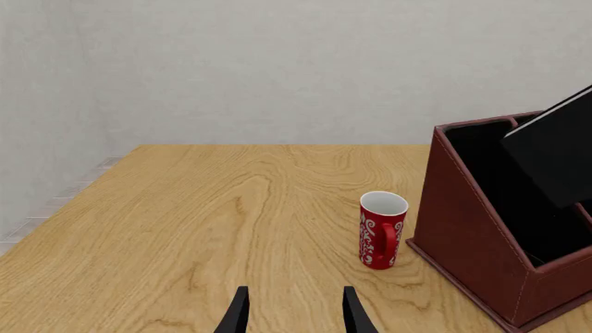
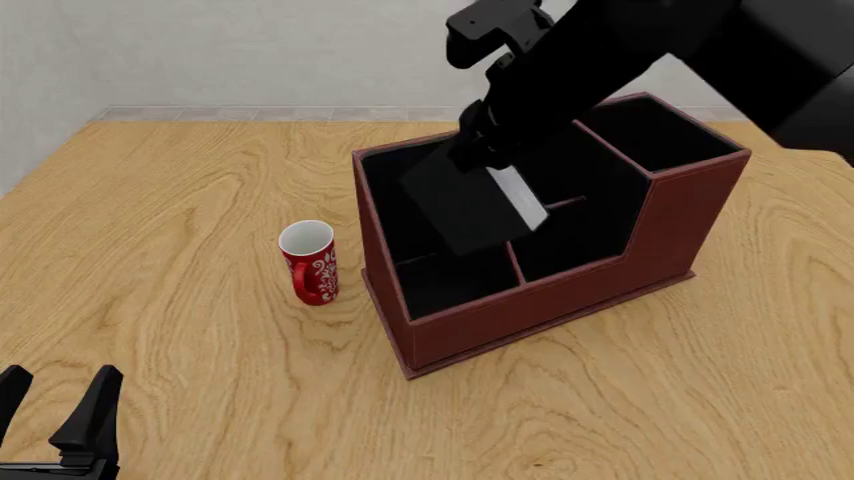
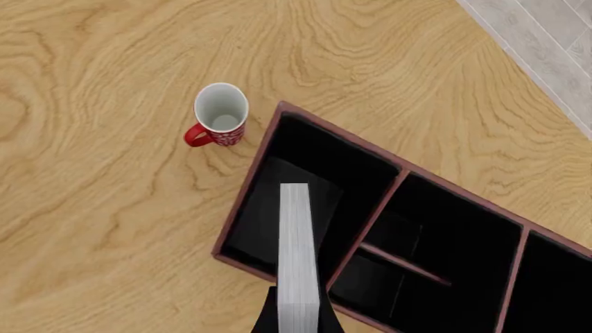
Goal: Pick up the book and place it in the left compartment of the caddy.
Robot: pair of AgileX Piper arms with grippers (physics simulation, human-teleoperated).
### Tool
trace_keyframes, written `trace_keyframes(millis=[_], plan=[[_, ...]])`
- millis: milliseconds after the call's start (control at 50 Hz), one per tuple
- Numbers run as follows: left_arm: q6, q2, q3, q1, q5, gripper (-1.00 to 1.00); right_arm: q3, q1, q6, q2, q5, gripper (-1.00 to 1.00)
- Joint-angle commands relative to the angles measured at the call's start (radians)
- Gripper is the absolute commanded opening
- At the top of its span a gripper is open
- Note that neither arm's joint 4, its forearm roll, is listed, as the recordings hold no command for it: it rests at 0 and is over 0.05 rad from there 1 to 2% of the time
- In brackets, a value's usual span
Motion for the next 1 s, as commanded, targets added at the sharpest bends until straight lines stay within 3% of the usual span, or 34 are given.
trace_keyframes(millis=[20, 1000], plan=[[0.0, 0.0, 0.0, 0.0, 0.0, 1.0, -0.019, -0.01, 0.022, 0.015, 0.0, -1.0], [0.0, 0.0, 0.0, 0.0, 0.0, 1.0, -0.06, 0.006, 0.066, 0.124, -0.008, -1.0]])
